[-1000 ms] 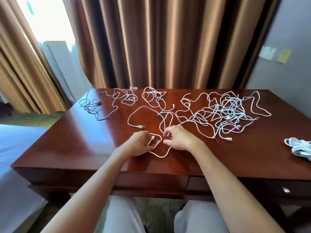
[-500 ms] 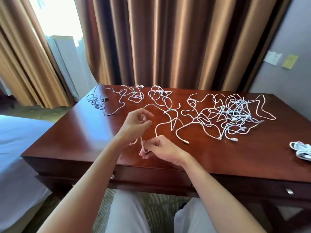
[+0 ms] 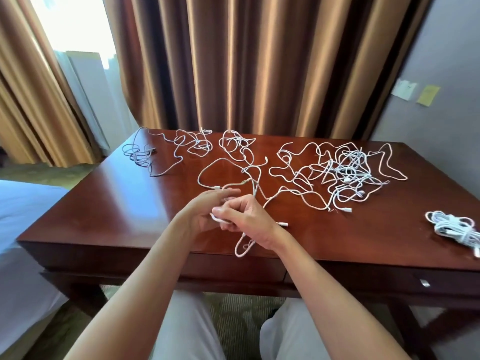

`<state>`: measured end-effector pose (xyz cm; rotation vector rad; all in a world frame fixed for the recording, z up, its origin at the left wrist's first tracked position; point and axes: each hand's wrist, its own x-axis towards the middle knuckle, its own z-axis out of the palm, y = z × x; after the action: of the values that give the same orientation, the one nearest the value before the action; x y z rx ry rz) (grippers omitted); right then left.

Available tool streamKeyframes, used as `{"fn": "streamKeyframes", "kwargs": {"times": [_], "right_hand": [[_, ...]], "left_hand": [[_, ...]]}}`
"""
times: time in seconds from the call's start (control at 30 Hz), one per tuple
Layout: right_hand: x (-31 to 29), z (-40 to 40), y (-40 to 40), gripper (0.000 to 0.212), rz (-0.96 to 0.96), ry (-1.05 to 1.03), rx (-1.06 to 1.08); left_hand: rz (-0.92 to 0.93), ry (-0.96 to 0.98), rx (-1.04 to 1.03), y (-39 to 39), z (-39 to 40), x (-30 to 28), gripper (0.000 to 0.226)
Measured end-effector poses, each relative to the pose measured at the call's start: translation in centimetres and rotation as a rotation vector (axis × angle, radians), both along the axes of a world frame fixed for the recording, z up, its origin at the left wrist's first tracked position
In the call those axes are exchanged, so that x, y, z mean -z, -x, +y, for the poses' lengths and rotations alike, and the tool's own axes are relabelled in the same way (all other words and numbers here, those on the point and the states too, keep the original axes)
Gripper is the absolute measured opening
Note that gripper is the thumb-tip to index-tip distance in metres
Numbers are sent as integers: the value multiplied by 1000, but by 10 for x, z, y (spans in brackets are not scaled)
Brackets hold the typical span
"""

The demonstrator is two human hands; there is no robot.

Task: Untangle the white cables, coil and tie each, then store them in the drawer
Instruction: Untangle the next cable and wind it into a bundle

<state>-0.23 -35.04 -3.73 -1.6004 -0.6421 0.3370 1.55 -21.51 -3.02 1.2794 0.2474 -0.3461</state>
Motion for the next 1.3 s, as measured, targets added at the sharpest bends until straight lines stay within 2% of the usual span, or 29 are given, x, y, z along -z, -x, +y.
{"fn": "streamKeyframes", "kwargs": {"times": [0.07,0.13,0.17,0.23,0.27,0.3,0.37,0.47,0.57,0.63,0.73,0.87,0.97,1.1,1.3], "right_hand": [[10,-7,-7,26,-102,75,244],[20,-16,-15,7,-231,204,488],[24,-22,-20,21,-280,273,572],[28,-31,-29,46,-306,368,636],[28,-34,-32,52,-288,420,621],[27,-35,-36,49,-264,463,599],[23,-36,-39,21,-260,529,580],[18,-37,-30,40,-370,404,653],[5,-31,-11,40,-488,84,792],[-9,-26,-5,41,-400,-109,767],[-27,-22,-5,41,-49,-374,599],[-36,-30,-9,35,266,-568,425],[-36,-36,-10,28,370,-578,373],[-34,-45,-11,17,418,-534,340],[-64,-58,-6,22,619,-874,177]], "left_hand": [[-74,38,-117,-10,-1,1,27],[-209,-12,-158,-12,1,-4,38],[-273,-59,-123,-12,1,-9,43],[-379,-202,-5,-7,2,-23,49],[-418,-276,52,-4,1,-29,52],[-450,-335,105,-1,0,-35,54],[-477,-404,161,5,-2,-45,56],[-474,-365,-1,4,-3,-48,52],[-498,-379,-113,-2,-2,-45,50],[-508,-413,-62,-3,-7,-42,49],[-539,-402,-10,-3,-14,-36,47],[-567,-415,90,0,-19,-32,39],[-582,-454,90,0,-23,-34,37],[-559,-422,81,-3,-23,-36,34],[-499,-313,119,-1,-22,-39,33]]}}
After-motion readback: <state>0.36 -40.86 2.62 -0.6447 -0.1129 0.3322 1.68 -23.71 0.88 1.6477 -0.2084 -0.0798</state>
